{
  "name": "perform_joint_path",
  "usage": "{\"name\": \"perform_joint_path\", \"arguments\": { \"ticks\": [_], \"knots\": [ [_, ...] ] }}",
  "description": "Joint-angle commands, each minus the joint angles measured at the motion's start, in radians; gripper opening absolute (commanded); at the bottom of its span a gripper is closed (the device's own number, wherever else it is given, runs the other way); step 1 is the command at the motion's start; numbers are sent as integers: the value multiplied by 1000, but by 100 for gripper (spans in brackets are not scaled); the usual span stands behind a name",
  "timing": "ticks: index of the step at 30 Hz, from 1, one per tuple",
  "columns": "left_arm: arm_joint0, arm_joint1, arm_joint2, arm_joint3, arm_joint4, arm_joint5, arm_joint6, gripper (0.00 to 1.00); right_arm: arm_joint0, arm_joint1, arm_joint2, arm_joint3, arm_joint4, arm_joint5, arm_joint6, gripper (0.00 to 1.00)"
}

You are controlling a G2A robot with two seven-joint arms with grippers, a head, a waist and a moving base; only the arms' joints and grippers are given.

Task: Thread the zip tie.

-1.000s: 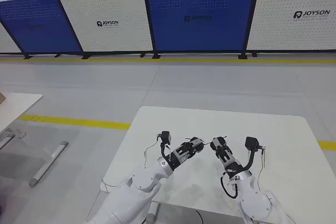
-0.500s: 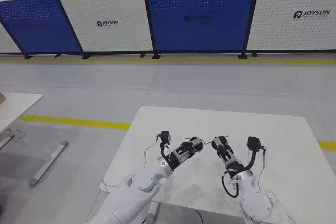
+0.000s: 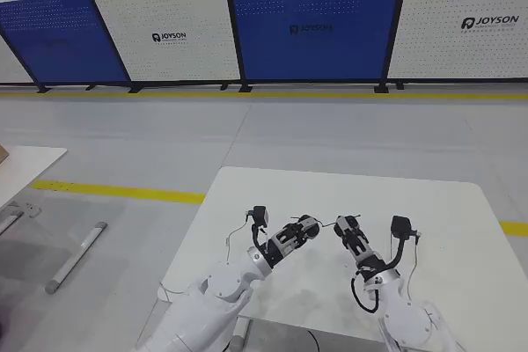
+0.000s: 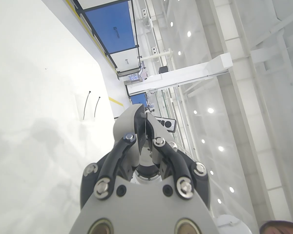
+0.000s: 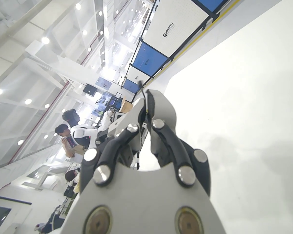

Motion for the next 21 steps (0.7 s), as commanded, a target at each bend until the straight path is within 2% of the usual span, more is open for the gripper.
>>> {"name": "perform_joint_path", "arguments": {
  "ticks": [1, 13, 16, 19, 21],
  "knots": [
    [0, 0, 0, 0, 0, 0, 0, 0, 0, -1, -1, 0, -2, 1, -1, 30],
    [0, 0, 0, 0, 0, 0, 0, 0, -11, -1, -9, -8, -51, 0, -2, 27],
    [0, 0, 0, 0, 0, 0, 0, 0, -13, -1, -11, -10, -64, -1, -4, 19],
    [0, 0, 0, 0, 0, 0, 0, 0, -15, -1, -11, -11, -71, -4, -8, 2],
    [0, 0, 0, 0, 0, 0, 0, 0, -15, -1, -11, -12, -75, -6, -10, 0]
  ]
}}
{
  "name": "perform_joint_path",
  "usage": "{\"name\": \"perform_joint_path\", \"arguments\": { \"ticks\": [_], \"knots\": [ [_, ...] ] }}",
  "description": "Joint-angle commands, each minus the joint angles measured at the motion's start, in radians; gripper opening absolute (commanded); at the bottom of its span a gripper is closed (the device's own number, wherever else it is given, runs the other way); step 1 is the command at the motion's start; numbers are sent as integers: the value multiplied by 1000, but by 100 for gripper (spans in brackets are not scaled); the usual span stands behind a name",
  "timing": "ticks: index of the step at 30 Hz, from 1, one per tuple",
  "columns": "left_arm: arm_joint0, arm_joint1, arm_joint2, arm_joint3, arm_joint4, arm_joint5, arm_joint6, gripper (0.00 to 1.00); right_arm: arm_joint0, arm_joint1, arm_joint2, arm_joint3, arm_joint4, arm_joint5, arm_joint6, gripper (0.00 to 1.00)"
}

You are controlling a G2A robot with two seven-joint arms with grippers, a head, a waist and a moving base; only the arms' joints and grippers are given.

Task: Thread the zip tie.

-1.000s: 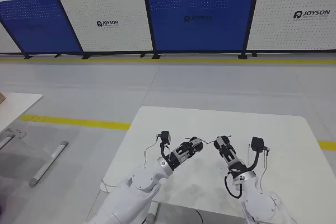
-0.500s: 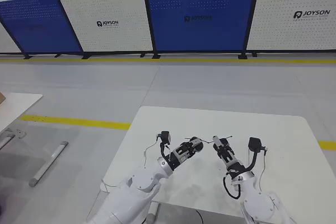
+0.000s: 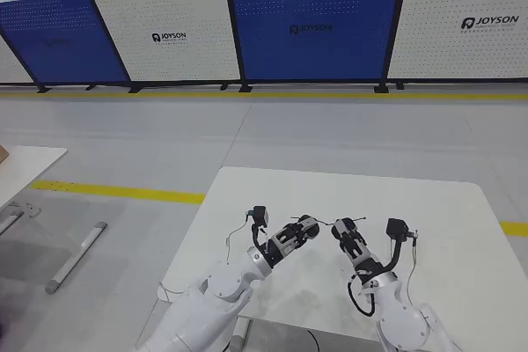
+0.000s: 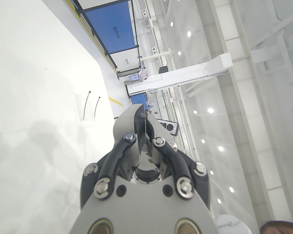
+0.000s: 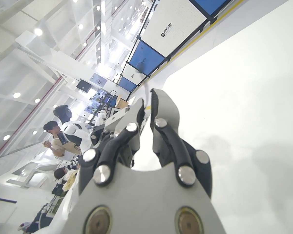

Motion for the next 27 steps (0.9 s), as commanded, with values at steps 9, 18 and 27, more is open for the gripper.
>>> {"name": "perform_joint_path", "arguments": {
  "ticks": [9, 18, 27],
  "knots": [
    [0, 0, 0, 0, 0, 0, 0, 0, 5, -1, -8, 1, -17, -1, 18, 0],
    [3, -2, 5, -5, 17, 4, 9, 0, 17, -4, -14, 14, -18, -1, 32, 0],
    [10, -3, 6, -16, 16, -8, -7, 0, 19, -4, -15, 18, -21, -10, 47, 0]
  ]
}}
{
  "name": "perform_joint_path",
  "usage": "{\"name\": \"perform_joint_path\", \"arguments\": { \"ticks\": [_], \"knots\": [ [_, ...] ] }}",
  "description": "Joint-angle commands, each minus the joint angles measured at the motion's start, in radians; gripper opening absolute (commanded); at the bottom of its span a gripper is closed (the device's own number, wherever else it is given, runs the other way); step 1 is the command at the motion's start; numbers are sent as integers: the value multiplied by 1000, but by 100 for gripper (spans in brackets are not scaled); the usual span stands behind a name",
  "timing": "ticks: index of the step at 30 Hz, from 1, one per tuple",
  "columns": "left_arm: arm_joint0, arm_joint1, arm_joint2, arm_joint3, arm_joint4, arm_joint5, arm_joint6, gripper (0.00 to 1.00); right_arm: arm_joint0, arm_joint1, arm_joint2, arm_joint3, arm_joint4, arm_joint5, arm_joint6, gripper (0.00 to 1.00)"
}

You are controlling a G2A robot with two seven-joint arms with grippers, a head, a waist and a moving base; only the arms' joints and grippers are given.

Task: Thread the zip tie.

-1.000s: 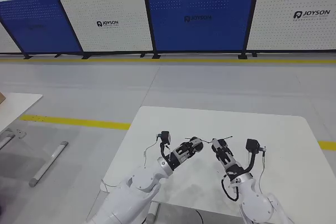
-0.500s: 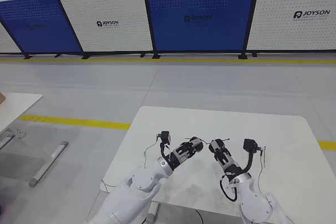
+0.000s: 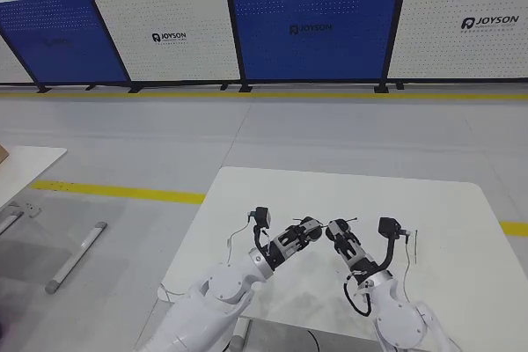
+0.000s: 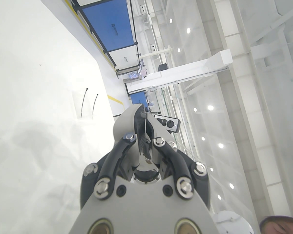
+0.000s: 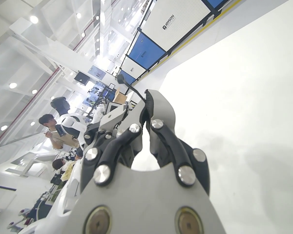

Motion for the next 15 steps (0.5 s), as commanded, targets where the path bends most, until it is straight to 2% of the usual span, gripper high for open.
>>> {"name": "perform_joint_path", "arguments": {
  "ticks": [1, 8, 15],
  "knots": [
    [2, 0, 2, -2, 1, -2, -3, 0, 0, 0, 1, 1, 1, -1, 4, 0],
    [6, -1, 0, -3, 2, -4, 3, 0, -5, 1, 10, -1, 6, -8, 10, 0],
    [6, -4, -1, -4, 8, 6, 35, 0, -13, 3, 16, -10, 0, -9, 12, 0]
  ]
}}
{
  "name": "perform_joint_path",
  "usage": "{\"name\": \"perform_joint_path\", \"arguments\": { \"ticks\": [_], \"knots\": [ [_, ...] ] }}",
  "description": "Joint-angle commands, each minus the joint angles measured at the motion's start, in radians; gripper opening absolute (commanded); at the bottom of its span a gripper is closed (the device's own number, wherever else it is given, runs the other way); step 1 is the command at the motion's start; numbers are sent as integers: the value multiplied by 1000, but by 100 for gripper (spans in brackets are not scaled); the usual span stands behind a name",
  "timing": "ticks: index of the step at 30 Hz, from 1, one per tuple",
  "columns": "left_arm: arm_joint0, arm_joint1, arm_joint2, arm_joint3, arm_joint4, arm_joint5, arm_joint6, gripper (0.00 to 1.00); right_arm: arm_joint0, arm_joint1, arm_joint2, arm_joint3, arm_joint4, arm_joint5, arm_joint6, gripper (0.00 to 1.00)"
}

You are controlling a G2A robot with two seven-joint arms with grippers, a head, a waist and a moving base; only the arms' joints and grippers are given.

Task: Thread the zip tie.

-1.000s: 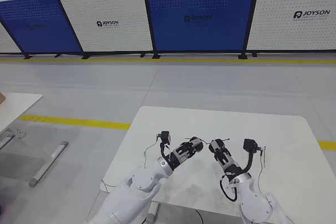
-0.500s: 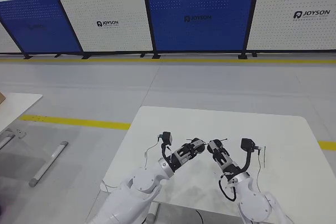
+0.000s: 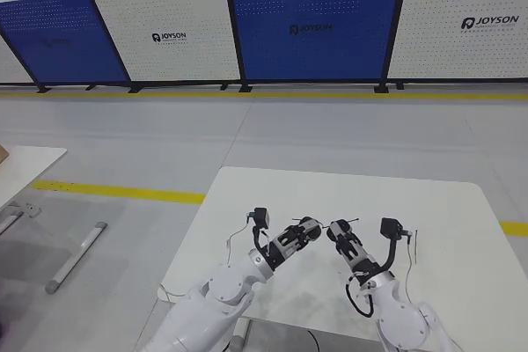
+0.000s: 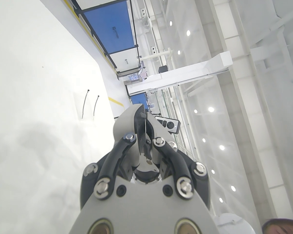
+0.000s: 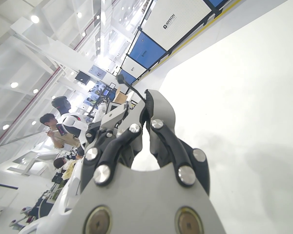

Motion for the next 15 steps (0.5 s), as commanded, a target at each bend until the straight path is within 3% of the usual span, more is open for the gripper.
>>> {"name": "perform_joint_path", "arguments": {
  "ticks": [1, 9, 12, 13, 15],
  "knots": [
    [-1, -1, 1, -1, -2, 3, 5, 0, -2, 0, 2, -2, -1, 1, 0, 0],
    [-4, -3, 0, -1, 24, 3, 29, 7, -8, 1, 9, -12, -12, 4, -7, 0],
    [-6, -3, 0, 0, 49, 14, 26, 24, -9, 1, 10, -14, -13, 3, -8, 0],
    [-6, -2, 0, 0, 55, 16, 25, 34, -9, 1, 11, -15, -13, 3, -8, 0],
    [-5, -2, 1, -1, 65, 19, 23, 36, -10, 1, 12, -15, -14, 3, -8, 0]
  ]
}}
